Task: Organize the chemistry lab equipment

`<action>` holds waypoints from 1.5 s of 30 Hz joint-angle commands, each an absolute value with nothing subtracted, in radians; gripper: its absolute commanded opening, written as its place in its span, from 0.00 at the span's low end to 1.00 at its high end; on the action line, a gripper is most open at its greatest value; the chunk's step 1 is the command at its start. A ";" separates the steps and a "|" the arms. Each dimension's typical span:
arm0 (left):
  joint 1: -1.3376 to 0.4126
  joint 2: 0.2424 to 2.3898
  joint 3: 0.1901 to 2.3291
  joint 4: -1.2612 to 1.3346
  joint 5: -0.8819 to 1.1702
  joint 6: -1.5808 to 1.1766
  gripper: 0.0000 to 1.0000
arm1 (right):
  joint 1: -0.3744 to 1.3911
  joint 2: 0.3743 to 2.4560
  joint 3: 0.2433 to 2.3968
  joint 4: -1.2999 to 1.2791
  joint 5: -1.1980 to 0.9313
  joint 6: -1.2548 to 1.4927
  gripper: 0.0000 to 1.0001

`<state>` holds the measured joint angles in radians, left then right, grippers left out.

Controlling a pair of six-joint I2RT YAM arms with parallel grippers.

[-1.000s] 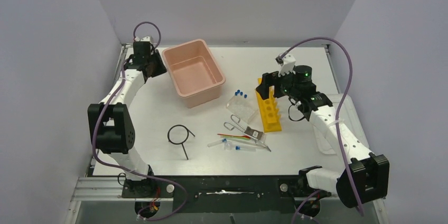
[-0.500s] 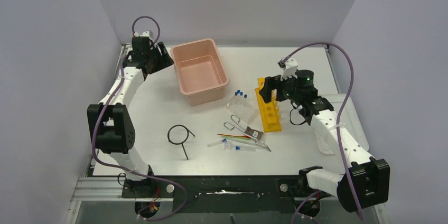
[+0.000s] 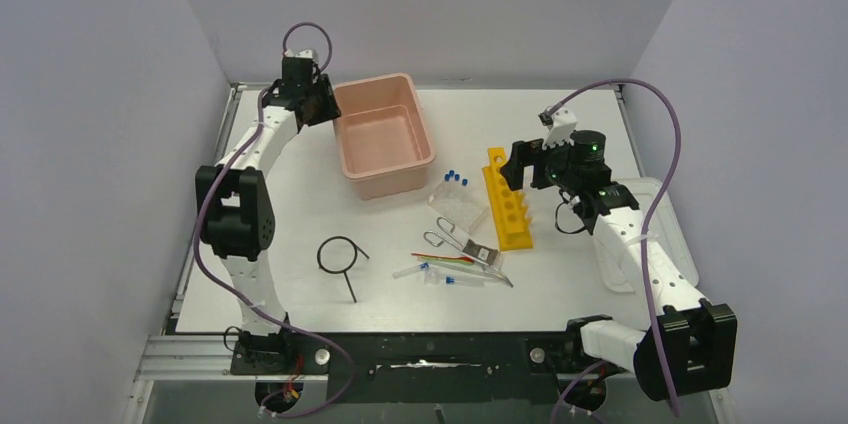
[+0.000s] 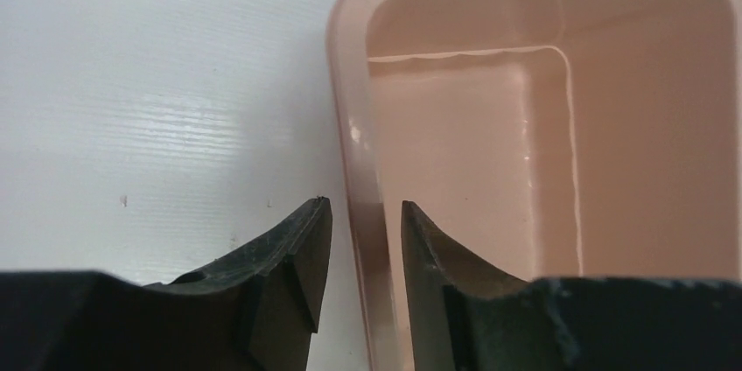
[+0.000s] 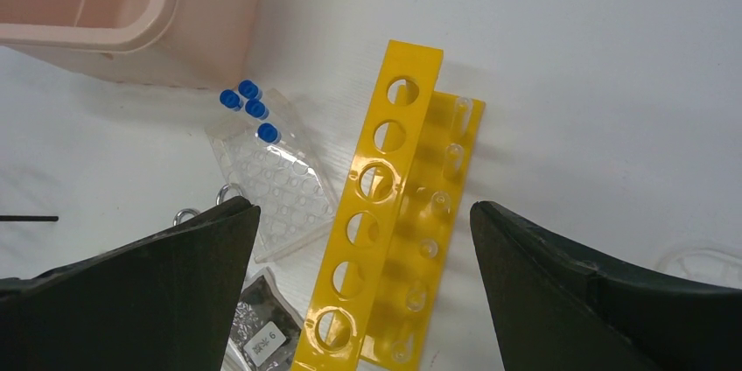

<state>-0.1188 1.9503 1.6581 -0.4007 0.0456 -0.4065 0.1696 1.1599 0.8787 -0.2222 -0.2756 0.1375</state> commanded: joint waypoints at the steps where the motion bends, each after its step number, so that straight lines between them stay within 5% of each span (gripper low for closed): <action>1: -0.143 1.983 1.745 -0.468 -0.086 -0.375 0.34 | 0.162 1.128 0.877 -0.167 -0.297 0.130 0.98; 8: -0.139 1.911 1.661 -0.400 -0.145 -0.456 0.00 | 0.159 1.141 0.875 -0.155 -0.315 0.140 0.98; 15: -0.133 1.762 1.505 -0.384 -0.338 -0.773 0.00 | 0.265 1.209 0.961 -0.127 -0.343 0.166 0.98; 26: -0.168 1.333 0.922 0.057 -0.599 -1.219 0.00 | 0.536 1.600 1.317 -0.041 -0.192 0.443 0.98; 28: -0.169 1.325 0.930 0.043 -0.602 -1.207 0.16 | 0.564 1.666 1.389 -0.070 -0.173 0.434 0.98; 31: -0.167 1.336 0.982 -0.037 -0.603 -1.172 0.58 | 0.594 1.724 1.452 -0.086 -0.168 0.432 0.98; 34: -0.162 1.325 0.981 -0.064 -0.604 -1.141 0.73 | 0.612 1.768 1.485 -0.097 -0.169 0.431 0.98; 41: -0.158 1.270 0.981 -0.036 -0.583 -0.874 0.77 | 0.649 1.862 1.567 -0.142 -0.153 0.420 0.98; 43: -0.159 1.264 0.999 0.063 -0.450 -0.639 0.64 | 0.657 1.866 1.570 -0.149 -0.132 0.410 0.99; 45: -0.158 1.285 1.050 0.095 -0.282 -0.459 0.42 | 0.660 1.843 1.541 -0.123 -0.121 0.408 1.00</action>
<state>-0.1596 1.3022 0.9451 -0.0719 -0.5259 -0.8810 0.6441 1.8771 1.5219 -0.1520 -0.1619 0.4232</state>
